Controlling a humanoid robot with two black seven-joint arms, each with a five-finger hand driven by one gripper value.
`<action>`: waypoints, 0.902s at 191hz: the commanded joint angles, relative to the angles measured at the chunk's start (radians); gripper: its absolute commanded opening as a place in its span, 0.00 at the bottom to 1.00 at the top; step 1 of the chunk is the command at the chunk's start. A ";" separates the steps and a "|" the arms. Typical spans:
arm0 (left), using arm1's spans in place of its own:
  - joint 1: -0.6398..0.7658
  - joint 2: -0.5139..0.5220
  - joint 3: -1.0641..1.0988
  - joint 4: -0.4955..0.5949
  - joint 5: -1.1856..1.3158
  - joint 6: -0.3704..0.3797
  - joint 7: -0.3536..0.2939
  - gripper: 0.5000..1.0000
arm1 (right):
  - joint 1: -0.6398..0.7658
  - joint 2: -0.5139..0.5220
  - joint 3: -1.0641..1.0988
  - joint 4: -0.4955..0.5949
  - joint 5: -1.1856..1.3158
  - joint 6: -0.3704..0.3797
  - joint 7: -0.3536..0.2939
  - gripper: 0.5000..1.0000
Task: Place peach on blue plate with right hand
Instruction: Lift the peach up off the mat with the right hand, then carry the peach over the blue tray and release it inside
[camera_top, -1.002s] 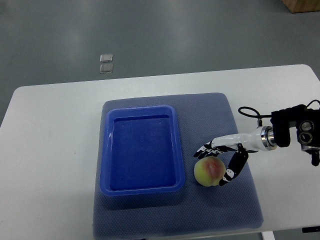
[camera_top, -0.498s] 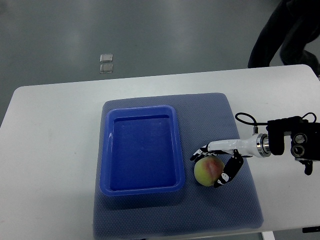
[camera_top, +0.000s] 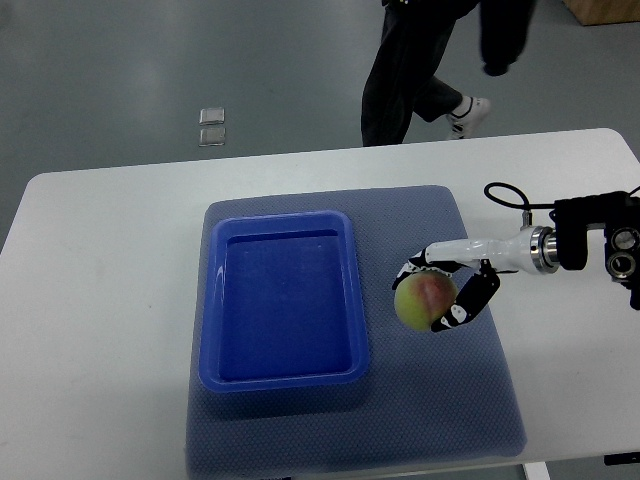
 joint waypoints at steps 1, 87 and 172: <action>0.000 0.000 0.000 -0.001 0.000 0.000 0.000 1.00 | 0.109 -0.038 0.002 0.006 0.005 0.043 -0.004 0.00; 0.000 0.000 -0.002 -0.002 0.000 0.000 0.000 1.00 | 0.428 -0.088 -0.006 -0.025 0.088 0.155 -0.030 0.00; 0.000 0.000 0.000 -0.002 -0.002 0.000 0.000 1.00 | 0.477 0.207 -0.017 -0.187 0.118 0.136 -0.036 0.00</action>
